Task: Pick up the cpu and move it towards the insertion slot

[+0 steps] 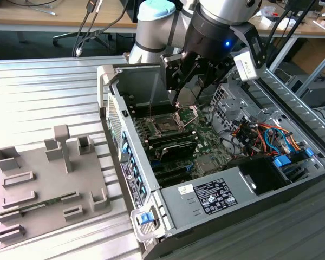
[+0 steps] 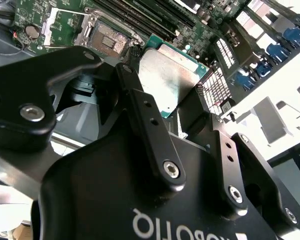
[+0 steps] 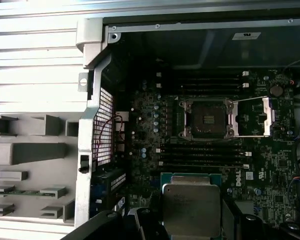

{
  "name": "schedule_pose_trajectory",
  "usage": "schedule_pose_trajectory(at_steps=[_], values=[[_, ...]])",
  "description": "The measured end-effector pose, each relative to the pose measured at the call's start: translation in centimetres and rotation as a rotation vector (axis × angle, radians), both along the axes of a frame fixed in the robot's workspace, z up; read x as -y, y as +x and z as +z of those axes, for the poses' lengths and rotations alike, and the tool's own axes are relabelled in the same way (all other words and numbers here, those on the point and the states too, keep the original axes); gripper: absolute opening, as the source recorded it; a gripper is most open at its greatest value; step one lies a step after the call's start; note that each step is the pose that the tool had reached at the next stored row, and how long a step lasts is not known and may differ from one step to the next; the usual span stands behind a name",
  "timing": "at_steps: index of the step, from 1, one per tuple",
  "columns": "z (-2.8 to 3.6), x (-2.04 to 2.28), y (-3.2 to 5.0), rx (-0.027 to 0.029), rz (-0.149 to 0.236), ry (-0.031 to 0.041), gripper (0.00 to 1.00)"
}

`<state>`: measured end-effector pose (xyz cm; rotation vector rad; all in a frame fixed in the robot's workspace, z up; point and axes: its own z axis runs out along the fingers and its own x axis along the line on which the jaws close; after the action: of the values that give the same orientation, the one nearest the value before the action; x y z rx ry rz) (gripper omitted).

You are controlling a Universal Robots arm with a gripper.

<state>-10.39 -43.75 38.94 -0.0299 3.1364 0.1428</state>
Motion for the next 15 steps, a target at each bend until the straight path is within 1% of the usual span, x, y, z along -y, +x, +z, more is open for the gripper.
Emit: schedule_pose_trajectory(at_steps=[8,15], values=[[0.00,0.00,0.64,0.0000,0.000,0.0000,0.55],[0.00,0.00,1.45,0.0001,0.000,0.0001,0.55]])
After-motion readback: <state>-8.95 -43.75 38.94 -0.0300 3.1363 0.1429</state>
